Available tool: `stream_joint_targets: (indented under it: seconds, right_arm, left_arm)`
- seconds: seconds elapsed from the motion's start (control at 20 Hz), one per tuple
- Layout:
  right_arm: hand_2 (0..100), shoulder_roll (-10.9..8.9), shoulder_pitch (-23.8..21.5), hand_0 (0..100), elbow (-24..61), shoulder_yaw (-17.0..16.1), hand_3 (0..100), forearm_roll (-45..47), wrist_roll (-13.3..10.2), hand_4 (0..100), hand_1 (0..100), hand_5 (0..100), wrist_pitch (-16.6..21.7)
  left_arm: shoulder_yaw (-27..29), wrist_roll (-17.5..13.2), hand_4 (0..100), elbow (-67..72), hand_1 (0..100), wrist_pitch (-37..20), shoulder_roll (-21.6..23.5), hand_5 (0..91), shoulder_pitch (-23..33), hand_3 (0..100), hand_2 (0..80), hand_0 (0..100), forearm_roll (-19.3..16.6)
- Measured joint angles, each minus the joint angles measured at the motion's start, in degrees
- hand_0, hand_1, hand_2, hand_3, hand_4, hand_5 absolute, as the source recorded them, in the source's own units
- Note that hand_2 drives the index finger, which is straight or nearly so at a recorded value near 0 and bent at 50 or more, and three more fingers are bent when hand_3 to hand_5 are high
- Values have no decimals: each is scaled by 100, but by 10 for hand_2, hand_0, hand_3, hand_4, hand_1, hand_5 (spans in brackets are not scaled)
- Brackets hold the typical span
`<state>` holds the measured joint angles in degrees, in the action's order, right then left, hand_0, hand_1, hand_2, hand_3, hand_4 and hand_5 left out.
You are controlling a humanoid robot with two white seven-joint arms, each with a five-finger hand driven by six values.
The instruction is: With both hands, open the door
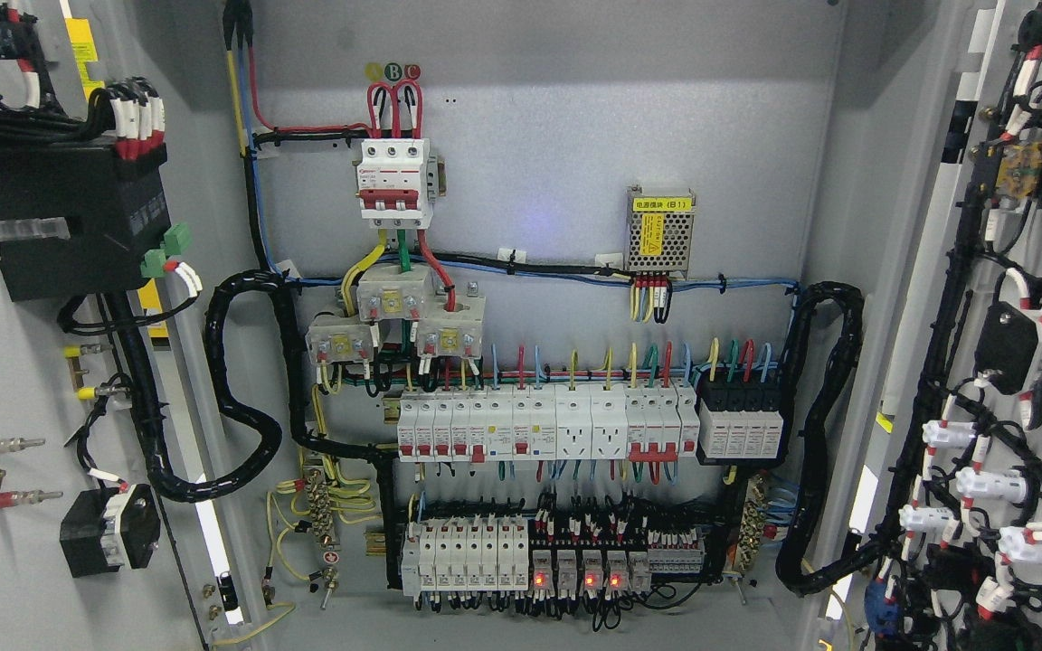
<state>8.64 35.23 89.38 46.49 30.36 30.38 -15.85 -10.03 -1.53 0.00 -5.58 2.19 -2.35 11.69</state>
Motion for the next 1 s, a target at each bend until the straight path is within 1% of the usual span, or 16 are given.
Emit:
stream_joint_targets:
  seconds: [0.1,0.25,0.65,1.0]
  right_arm:
    - [40,4,43,0,-28,62,0,151,-114,0,500,0,0]
    - [40,11,144,0,-77,166,0,301,-201,0,500,0,0]
    - [40,23,359,0,-211,426,0,467,-251,0,500,0,0]
    - [40,27,448,0,-312,558,0,492,-257,0,500,0,38]
  left_arm:
    - [0,1,0,0,556,2,-2,0,0,0,0,120,0]
    - [1,6,0,0,556,2,-14,0,0,0,0,120,2]
    - [2,25,0,0,556,4,-121,0,-1,0,0,120,3]
    - [2,-1,0,0,556,5,-167,0,5,0,0,120,3]
